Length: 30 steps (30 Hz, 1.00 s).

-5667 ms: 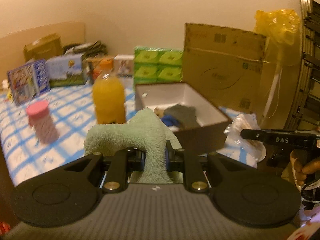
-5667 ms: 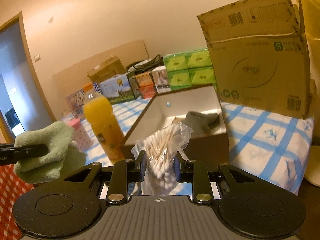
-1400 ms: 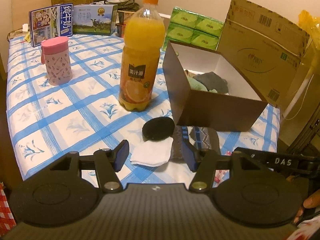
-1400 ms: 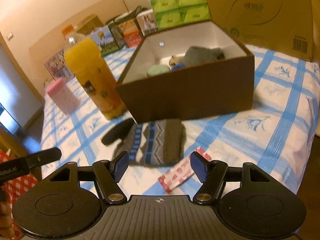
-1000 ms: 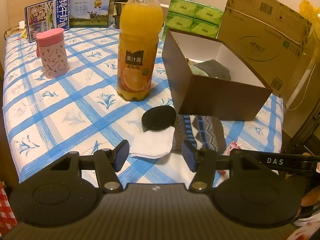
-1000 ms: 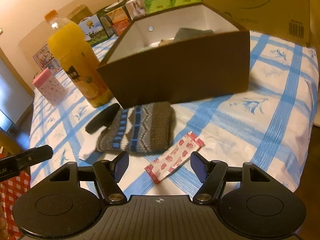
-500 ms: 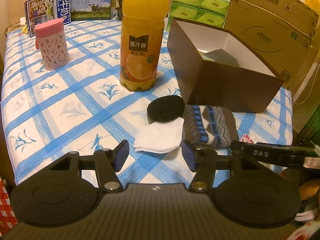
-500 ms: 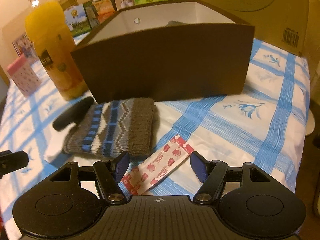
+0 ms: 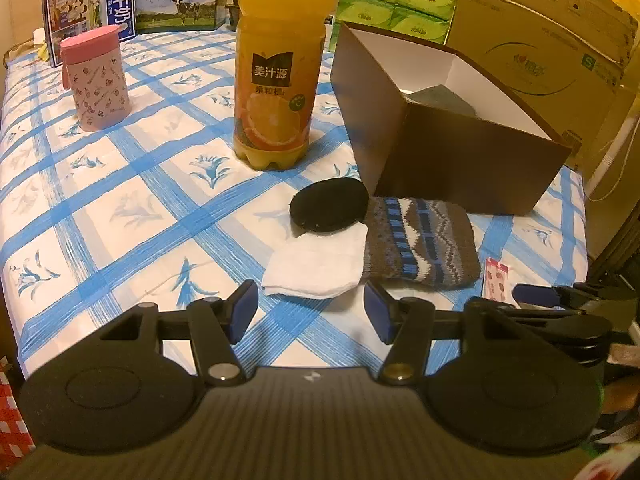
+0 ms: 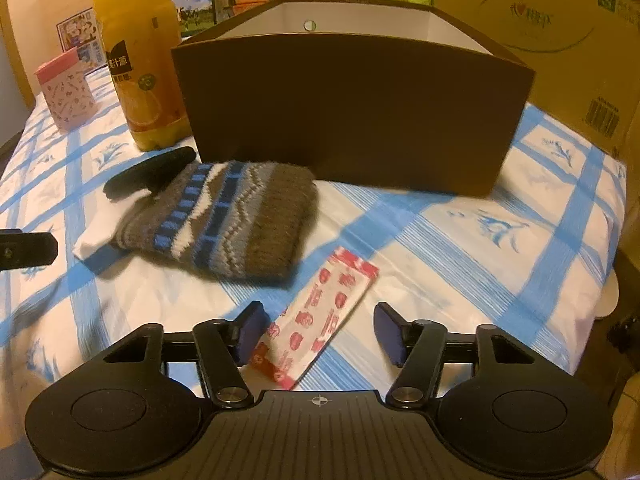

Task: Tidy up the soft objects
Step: 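Lower the left tool to the white tissue while the right tool approaches the bandage packet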

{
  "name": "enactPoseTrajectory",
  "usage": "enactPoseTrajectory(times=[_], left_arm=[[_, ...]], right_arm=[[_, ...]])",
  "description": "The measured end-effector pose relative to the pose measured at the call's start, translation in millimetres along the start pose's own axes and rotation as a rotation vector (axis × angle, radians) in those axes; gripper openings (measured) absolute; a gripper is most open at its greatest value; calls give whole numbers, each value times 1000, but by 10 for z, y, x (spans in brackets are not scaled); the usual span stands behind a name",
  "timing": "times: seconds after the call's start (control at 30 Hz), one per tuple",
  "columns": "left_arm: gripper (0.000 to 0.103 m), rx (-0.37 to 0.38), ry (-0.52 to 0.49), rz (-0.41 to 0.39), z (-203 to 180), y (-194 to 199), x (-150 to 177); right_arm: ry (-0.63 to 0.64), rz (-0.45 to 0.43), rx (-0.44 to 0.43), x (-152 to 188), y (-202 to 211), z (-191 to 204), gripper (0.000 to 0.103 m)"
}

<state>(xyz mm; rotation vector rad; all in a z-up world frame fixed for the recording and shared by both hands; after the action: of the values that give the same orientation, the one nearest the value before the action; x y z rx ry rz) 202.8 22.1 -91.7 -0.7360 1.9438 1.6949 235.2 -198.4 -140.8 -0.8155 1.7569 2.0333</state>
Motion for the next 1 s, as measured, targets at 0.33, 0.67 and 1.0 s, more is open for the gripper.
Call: enactPoseTrajectory(times=[0.33,0.67,1.0], left_arm=[[58,1,-7,-8,-27,17,6],[64,6,-97,-20,-177,-145,-1],[34,-58,-328,-19,-340,-598,82]], right_arm=[[-59,-33,-25,-57,72,-143,56],[-42,-43,-20,-47,-48,-104,56],[-49,-52,-40,-32,-36,-136,56]])
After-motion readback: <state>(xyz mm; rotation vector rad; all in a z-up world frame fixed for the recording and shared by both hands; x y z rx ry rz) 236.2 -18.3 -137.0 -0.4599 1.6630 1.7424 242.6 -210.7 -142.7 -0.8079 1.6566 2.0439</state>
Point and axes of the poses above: each gripper's, at about its wrist camera, not at the fingertips, and y roughly against the way its jaws point, z to its left, x to its underside, the point moved 2 cm from there along -y, roughly the way its jaws point, and after that the axes turned 1 degree about y, right-handed, at the moved point
